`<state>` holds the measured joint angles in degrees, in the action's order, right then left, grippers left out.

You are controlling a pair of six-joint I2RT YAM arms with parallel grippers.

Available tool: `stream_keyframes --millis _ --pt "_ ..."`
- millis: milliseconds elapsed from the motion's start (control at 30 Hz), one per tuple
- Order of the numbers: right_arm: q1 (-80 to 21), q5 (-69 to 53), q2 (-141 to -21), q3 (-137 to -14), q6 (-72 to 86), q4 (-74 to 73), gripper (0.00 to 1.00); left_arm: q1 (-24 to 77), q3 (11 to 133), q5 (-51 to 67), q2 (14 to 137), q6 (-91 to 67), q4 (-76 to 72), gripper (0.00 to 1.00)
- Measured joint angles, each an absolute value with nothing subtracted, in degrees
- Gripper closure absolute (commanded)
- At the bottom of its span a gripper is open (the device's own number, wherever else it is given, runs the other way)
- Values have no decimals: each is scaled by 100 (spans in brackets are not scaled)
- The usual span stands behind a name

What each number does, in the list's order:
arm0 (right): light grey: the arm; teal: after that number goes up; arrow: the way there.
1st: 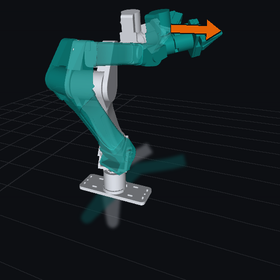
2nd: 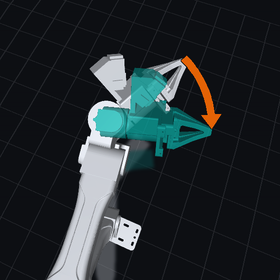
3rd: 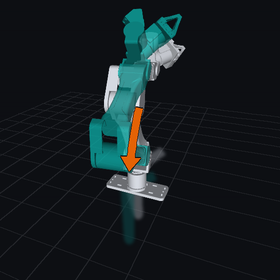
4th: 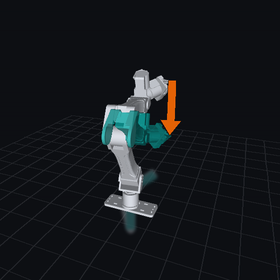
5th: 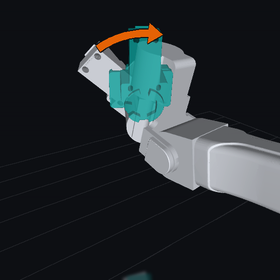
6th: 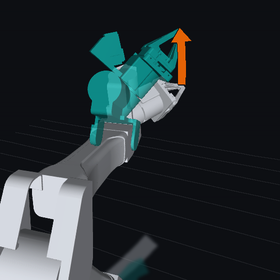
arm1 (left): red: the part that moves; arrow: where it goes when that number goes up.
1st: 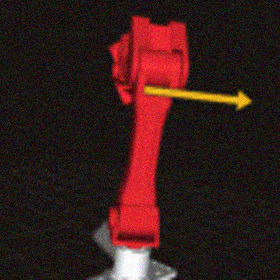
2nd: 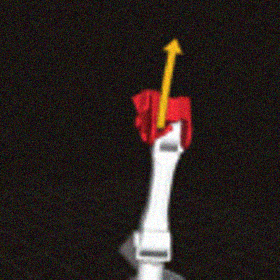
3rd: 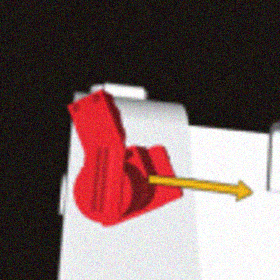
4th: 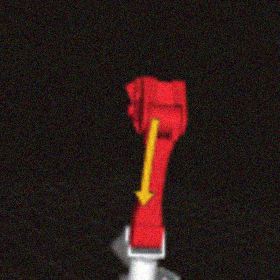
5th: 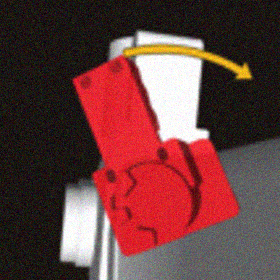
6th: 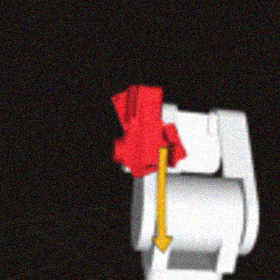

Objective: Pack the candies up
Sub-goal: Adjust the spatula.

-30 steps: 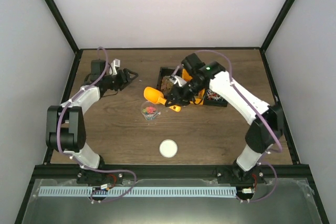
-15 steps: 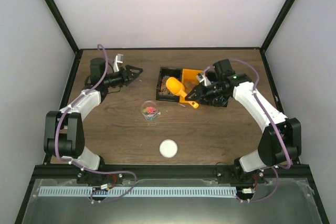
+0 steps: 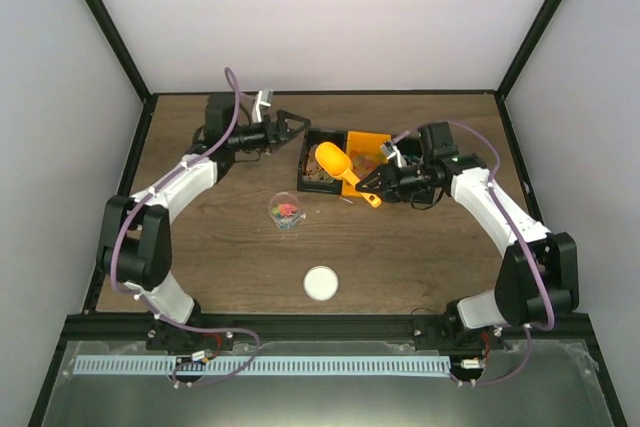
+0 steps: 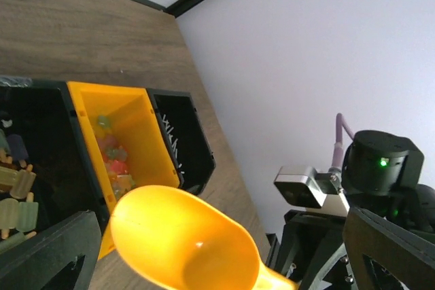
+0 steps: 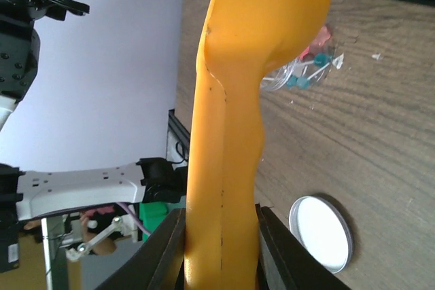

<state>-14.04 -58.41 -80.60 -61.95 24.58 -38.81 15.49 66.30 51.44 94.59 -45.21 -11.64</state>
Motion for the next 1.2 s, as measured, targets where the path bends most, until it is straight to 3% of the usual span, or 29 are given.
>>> stream_keyframes --millis 100,267,367,600,1067,1133,1200 --pt "-1323 -6195 -8062 -5977 2447 -3728 99 1686 6604 5100 9489 -4488 -1157 1" --pt "-1317 -6731 -7940 -5900 2482 -3424 99 1767 6206 5214 9518 -4661 -1584 40" --pt "-1317 -6949 -7765 -5854 2606 -3194 99 1761 6143 5310 9627 -4803 -1809 52" --pt "-1310 -7116 -7566 -5822 2775 -3039 99 1763 6139 5343 9649 -4987 -2073 68" --pt "-1293 -7205 -7474 -5682 2799 -3065 99 1763 6246 5319 9666 -5172 -2244 90" --pt "-1293 -7212 -7463 -5682 2801 -3074 99 1761 6248 5323 9668 -5183 -2255 89" --pt "-1293 -7227 -7459 -5682 2801 -3079 99 1761 6248 5339 9671 -5188 -2265 77"
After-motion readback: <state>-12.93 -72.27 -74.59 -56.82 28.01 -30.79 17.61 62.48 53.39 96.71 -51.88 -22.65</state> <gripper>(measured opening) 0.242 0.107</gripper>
